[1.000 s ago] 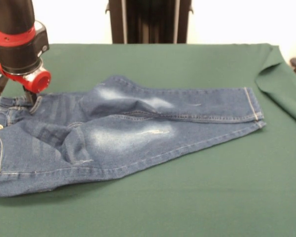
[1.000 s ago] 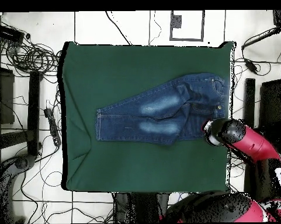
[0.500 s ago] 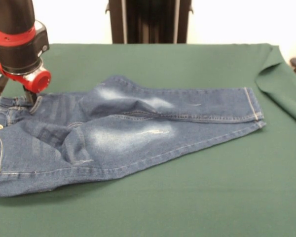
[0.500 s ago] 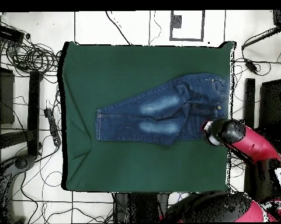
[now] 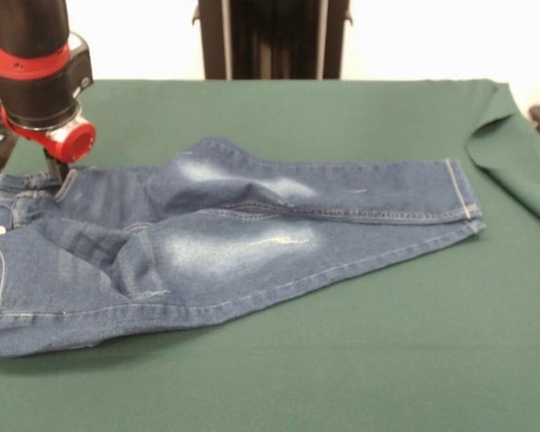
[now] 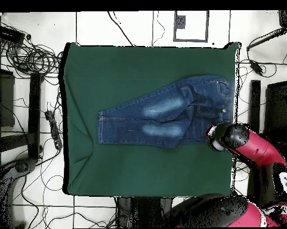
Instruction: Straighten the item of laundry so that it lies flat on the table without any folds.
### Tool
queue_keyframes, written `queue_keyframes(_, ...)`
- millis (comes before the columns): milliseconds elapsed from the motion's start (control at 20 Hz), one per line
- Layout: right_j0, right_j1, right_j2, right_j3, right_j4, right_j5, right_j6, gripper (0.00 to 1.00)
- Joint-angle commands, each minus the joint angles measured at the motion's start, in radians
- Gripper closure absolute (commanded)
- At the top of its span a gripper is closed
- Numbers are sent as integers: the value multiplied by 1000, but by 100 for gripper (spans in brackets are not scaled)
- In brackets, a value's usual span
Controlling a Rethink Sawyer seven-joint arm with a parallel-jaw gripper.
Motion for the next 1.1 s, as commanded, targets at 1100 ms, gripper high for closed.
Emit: queue_keyframes(1100,143,-218,-136,325,45,137,236,100)
